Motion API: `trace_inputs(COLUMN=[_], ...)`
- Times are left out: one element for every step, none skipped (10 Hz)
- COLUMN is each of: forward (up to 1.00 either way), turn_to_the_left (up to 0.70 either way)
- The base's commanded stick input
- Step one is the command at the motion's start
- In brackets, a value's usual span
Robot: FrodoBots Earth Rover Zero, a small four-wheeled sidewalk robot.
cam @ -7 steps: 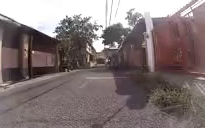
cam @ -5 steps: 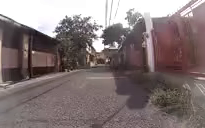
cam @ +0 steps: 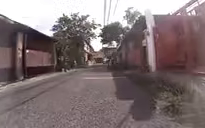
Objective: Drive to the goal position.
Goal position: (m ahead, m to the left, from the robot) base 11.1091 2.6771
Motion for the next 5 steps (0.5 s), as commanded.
trace_inputs(forward=[0.61,0.7,0.7,0.7,0.7], turn_to_the_left=[0.0,0.0,0.0,0.0,0.0])
